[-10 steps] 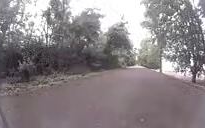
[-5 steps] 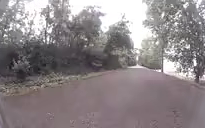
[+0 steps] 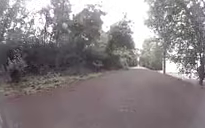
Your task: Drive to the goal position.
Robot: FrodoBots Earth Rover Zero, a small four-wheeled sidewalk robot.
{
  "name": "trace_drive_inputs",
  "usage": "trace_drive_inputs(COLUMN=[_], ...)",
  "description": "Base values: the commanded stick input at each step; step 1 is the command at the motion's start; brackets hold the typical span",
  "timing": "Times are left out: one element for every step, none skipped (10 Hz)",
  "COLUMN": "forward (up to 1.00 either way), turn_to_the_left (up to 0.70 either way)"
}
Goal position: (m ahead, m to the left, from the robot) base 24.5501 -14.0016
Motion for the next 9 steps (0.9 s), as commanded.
trace_drive_inputs(forward=[0.70,0.70,0.70,0.70,0.70,0.70,0.70,0.70,0.70], turn_to_the_left=[0.00,0.00,0.00,0.00,0.00,0.00,-0.17,-0.25,-0.32])
